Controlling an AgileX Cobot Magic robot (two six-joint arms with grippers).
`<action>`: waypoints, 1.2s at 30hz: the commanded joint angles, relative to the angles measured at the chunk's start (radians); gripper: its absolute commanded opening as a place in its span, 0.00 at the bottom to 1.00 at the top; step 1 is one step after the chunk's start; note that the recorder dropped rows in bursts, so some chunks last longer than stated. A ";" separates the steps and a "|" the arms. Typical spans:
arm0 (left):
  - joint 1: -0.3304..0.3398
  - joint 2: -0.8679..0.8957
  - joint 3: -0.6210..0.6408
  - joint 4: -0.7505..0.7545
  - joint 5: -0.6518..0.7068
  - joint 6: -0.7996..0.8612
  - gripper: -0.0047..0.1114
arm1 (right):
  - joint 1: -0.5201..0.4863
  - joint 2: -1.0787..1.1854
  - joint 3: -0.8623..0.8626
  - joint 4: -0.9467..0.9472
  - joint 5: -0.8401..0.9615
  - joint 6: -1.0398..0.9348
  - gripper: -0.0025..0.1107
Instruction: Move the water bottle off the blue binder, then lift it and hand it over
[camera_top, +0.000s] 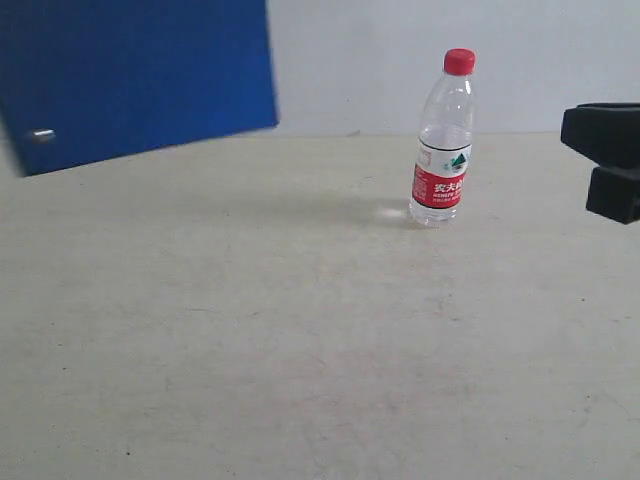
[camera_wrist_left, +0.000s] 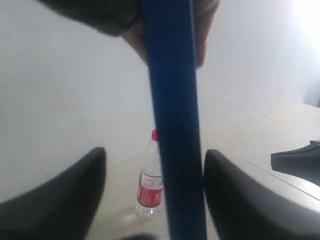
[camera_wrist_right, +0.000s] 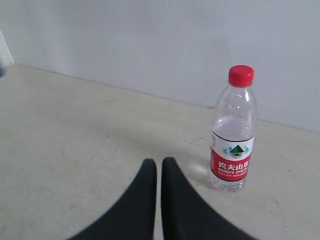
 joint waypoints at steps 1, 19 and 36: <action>0.000 0.019 -0.006 0.031 -0.021 -0.040 0.66 | -0.005 -0.010 0.002 -0.007 0.011 -0.003 0.02; 0.002 -0.375 0.444 0.273 -0.918 -0.409 0.08 | -0.005 -0.791 0.212 -0.429 -0.134 0.540 0.02; 0.002 -0.387 0.705 0.282 -0.768 -0.453 0.08 | -0.005 -0.764 0.495 -0.314 -0.176 0.782 0.02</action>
